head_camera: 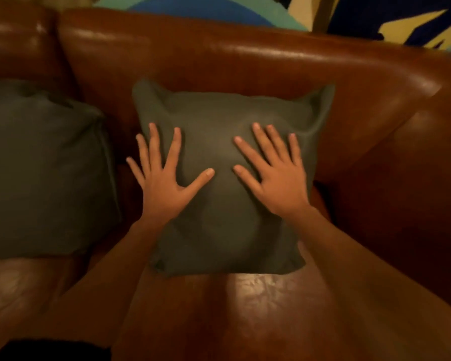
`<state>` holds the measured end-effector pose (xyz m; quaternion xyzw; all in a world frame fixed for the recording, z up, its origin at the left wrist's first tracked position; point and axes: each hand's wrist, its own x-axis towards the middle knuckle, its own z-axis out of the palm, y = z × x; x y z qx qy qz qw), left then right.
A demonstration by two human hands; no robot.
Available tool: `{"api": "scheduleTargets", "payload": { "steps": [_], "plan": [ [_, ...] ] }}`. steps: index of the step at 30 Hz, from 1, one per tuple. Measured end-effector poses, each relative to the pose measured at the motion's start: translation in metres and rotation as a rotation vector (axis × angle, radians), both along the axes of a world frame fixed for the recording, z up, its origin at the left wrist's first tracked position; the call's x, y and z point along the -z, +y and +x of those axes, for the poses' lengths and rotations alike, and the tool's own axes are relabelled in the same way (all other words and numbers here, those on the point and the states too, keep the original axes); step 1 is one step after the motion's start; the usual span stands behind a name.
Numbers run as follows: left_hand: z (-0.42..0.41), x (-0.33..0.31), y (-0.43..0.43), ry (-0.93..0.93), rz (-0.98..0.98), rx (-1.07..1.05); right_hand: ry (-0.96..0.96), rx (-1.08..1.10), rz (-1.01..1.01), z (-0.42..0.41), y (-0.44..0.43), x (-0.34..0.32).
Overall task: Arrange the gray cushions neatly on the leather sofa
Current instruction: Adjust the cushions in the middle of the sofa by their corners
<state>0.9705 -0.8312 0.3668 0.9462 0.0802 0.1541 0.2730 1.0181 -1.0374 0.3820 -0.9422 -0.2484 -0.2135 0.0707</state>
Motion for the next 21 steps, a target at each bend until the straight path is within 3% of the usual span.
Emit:
{"api": "scheduleTargets", "payload": {
  "steps": [6,14,21],
  "plan": [
    [-0.006,0.006,0.025,0.027,0.103,0.058,-0.019,0.038,0.013,0.006,-0.007,0.008],
    [-0.01,-0.006,0.032,0.086,0.065,0.144,-0.014,0.078,0.013,-0.002,0.012,0.003],
    [-0.024,-0.025,0.077,0.092,0.212,0.217,-0.007,-0.108,0.005,-0.004,0.073,-0.026]
  ]
}}
